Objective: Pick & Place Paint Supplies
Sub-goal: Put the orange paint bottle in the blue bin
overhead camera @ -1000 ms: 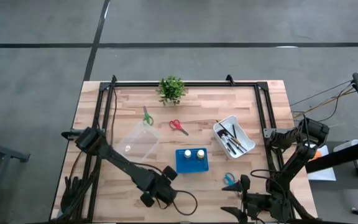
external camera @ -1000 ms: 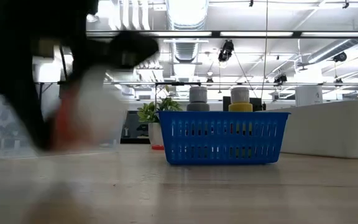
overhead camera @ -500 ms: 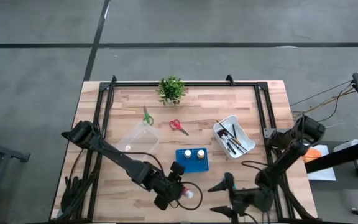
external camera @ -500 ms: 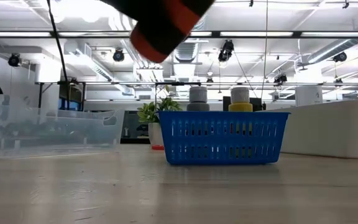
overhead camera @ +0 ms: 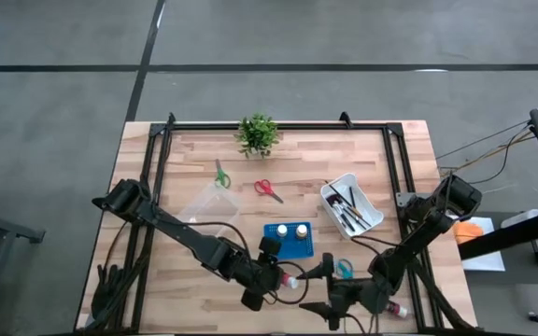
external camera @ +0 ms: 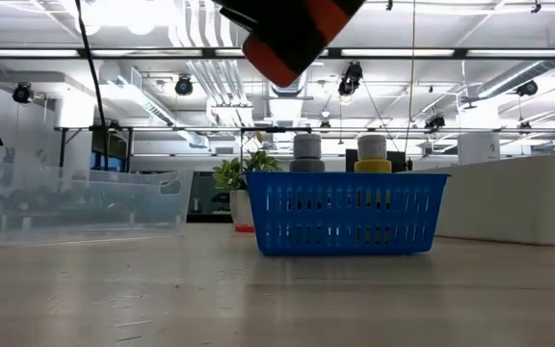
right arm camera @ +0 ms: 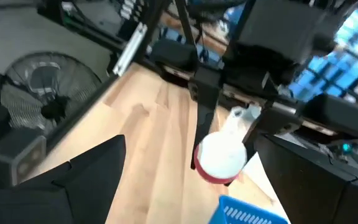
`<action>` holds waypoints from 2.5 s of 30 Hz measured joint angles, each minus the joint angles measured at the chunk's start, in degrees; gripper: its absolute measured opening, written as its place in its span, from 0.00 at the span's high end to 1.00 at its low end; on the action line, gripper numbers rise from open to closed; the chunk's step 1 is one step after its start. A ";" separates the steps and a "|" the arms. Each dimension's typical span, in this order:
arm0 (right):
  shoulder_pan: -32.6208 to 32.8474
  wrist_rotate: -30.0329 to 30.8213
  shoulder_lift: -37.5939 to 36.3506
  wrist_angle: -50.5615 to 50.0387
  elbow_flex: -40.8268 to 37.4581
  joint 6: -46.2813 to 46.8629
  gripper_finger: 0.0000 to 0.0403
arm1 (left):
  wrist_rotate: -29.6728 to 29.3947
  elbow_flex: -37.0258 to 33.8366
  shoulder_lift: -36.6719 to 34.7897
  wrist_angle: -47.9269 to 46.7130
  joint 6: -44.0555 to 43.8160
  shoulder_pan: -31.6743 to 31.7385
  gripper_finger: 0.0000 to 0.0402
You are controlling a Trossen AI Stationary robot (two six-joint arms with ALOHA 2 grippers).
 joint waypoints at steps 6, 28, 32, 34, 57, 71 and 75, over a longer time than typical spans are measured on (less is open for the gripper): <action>-2.68 0.02 0.02 -10.19 3.77 4.53 0.10 | -0.46 0.00 -0.02 -0.61 -1.76 0.45 0.66; -5.59 -2.03 0.02 -17.05 5.89 8.06 0.59 | -0.61 0.00 -0.11 -1.06 -2.28 0.40 0.66; -5.55 -1.23 -0.01 -16.71 5.89 7.50 0.71 | -0.39 0.00 -0.11 -0.78 -3.02 0.40 0.66; -5.57 -1.29 -0.01 -16.63 5.89 7.48 0.73 | -0.37 0.00 -0.11 -0.89 -2.96 0.40 0.66; -4.76 -1.90 -0.56 -18.43 6.52 8.03 0.73 | -10.29 0.09 -9.80 -14.96 -1.84 -2.39 0.20; -13.67 -12.70 -7.65 -64.57 21.92 33.79 0.73 | -42.75 -1.96 -21.19 -21.73 -8.83 -13.37 0.22; -20.76 -23.69 -7.15 -72.02 27.10 35.91 0.73 | -49.10 -5.86 -21.87 -18.28 -10.15 -13.98 0.28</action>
